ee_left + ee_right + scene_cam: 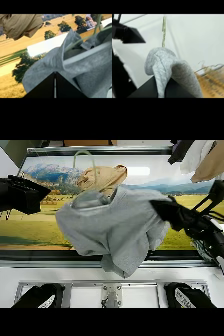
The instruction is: Fold the clothes and pants, and hang the long-sleeved shirts on hangers.
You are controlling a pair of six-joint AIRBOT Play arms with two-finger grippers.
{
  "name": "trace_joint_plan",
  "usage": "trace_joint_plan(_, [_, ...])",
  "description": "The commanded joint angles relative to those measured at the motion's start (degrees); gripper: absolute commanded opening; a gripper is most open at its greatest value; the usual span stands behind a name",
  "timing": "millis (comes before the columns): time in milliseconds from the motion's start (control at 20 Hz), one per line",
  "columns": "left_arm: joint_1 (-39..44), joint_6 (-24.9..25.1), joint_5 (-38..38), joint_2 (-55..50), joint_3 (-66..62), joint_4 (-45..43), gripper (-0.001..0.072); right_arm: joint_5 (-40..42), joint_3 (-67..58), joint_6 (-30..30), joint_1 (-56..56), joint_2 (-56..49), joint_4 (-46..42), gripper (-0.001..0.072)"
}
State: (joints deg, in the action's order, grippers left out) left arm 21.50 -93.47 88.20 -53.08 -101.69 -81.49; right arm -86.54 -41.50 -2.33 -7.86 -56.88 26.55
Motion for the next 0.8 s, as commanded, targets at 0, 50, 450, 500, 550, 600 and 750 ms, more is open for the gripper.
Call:
trace_joint_plan(0, [-0.07,0.02,-0.13,-0.55,0.0,-0.02,0.0016,0.63,-5.84,-3.04,-8.61,0.85,0.61,0.0013])
trace_joint_plan(50, [-0.04,0.02,-0.11,-0.96,0.02,0.02,0.0016,0.63,-7.37,-3.82,-11.8,1.14,0.61,0.0013])
trace_joint_plan(450, [-0.04,0.04,-0.33,-7.87,0.02,0.15,0.0016,11.06,-19.47,-3.93,-36.46,3.3,2.58,0.0013])
trace_joint_plan(500, [-0.04,0.07,-0.59,-8.87,0.02,0.17,0.0016,13.03,-21.09,-3.93,-39.17,3.3,2.75,0.0013])
trace_joint_plan(550, [-0.04,0.17,-1.05,-9.79,0.02,0.17,0.0016,14.93,-22.62,-3.91,-41.55,3.3,2.8,0.0013])
trace_joint_plan(600, [-0.04,0.74,-1.64,-10.69,0.02,0.2,0.0016,17.29,-24.26,-3.89,-43.91,3.3,2.84,0.0013])
trace_joint_plan(750, [-0.04,1.79,-3.48,-12.96,0.02,0.17,0.0016,23.47,-29.07,-3.67,-50.64,3.28,2.84,0.0013])
